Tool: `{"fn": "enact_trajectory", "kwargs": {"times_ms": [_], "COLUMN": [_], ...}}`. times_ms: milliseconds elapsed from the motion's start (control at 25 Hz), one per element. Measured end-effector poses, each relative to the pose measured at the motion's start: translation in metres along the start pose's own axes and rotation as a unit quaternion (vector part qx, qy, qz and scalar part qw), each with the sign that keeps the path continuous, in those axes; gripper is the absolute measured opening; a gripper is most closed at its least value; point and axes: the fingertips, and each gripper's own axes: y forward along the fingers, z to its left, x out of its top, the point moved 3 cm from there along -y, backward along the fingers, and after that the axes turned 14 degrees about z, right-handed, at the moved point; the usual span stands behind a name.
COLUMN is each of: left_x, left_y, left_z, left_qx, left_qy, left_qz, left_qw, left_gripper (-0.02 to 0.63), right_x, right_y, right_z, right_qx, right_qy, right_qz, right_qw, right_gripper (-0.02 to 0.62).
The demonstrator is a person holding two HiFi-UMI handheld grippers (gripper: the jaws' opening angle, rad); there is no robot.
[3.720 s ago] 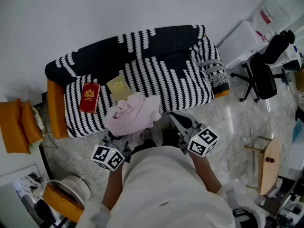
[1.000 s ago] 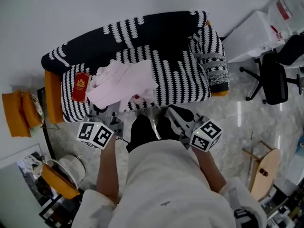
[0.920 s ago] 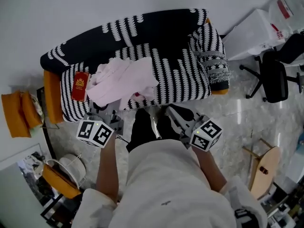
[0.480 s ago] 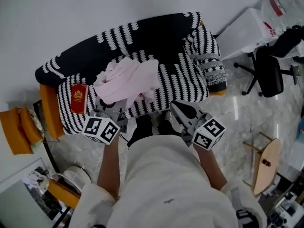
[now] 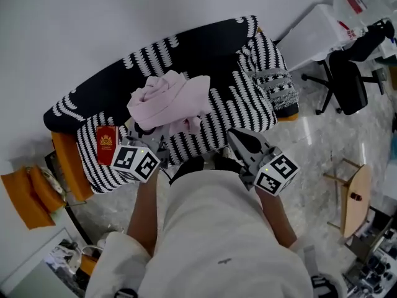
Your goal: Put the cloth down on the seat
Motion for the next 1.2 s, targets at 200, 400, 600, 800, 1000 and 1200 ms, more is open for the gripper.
{"fn": "enact_trajectory", "kwargs": {"times_ms": [200,400,600,800,1000,1200], "left_x": [0.004,-0.009,-0.030,-0.060,-0.088,-0.116], "left_y": [0.015,0.033,0.045,0.056,0.062,0.069], "left_z": [0.028,0.052,0.075,0.091,0.106,0.125], "left_qx": [-0.019,-0.034,-0.043,-0.040,-0.028,-0.016], "left_qy": [0.004,0.015,0.011,0.002,0.001,-0.010], "left_qz": [0.016,0.035,0.048,0.068,0.087,0.103], "left_qw": [0.9997,0.9987,0.9979,0.9969,0.9958,0.9945], "left_gripper": [0.232,0.233,0.233,0.235,0.235,0.236], "right_x": [0.003,-0.004,-0.013,-0.022,-0.028,-0.034], "right_y": [0.012,0.016,0.016,0.026,0.044,0.060], "right_z": [0.001,0.000,0.006,0.004,0.004,0.002], "right_qx": [-0.032,-0.064,-0.073,-0.075,-0.061,-0.050], "right_qy": [0.017,0.038,0.049,0.062,0.069,0.080], "right_qz": [-0.012,-0.012,-0.011,0.015,0.033,0.046], "right_qw": [0.999,0.997,0.996,0.995,0.995,0.994], "right_gripper": [0.008,0.008,0.008,0.008,0.008,0.008]}}
